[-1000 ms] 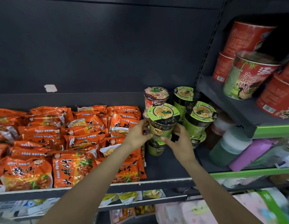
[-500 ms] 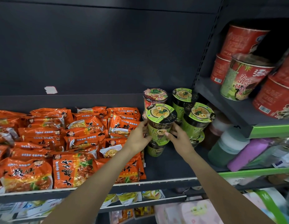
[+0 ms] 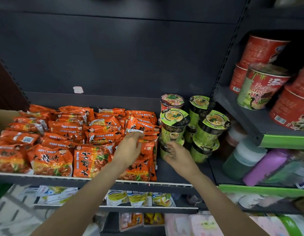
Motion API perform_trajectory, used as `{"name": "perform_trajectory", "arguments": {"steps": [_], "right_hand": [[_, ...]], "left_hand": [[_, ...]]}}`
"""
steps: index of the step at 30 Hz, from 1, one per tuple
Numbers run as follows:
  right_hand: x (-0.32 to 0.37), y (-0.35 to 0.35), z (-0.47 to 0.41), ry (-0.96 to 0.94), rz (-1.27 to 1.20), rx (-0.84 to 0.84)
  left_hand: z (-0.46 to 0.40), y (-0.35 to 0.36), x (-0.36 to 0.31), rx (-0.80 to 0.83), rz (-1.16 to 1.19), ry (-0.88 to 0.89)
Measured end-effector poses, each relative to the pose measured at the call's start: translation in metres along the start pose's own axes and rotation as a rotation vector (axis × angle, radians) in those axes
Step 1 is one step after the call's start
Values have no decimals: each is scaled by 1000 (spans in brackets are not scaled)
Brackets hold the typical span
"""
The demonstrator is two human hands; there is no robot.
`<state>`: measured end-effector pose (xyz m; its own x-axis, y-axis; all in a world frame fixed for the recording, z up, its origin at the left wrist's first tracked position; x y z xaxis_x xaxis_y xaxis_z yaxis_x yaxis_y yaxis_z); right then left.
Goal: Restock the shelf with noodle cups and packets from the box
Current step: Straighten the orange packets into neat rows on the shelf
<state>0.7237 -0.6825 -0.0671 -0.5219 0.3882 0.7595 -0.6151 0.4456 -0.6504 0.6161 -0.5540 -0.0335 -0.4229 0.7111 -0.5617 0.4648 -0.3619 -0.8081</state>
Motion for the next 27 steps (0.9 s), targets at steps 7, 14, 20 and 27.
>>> {"name": "perform_trajectory", "arguments": {"steps": [7, 14, 20, 27], "right_hand": [[41, 43, -3, -170, 189, 88], [34, 78, -22, -62, 589, 100], [32, 99, -24, -69, 892, -6], [34, 99, -42, -50, 981, -91]], "left_hand": [[32, -13, 62, 245, -279, -23], [12, 8, 82, 366, -608, 182], [7, 35, 82, 329, -759, 316], [-11, 34, 84, 234, -761, 367]]}}
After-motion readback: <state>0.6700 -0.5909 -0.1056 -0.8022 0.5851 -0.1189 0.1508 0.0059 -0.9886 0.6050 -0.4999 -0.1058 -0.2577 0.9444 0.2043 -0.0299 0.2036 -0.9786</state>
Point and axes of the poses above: each hand's wrist, its own z-axis away from the middle knuckle, its own y-axis out of the palm, x = y × z, the point moved 9 cm from there along -z, towards the middle knuckle, and after that the axes turned 1 degree about -z, right-handed, at the moved point
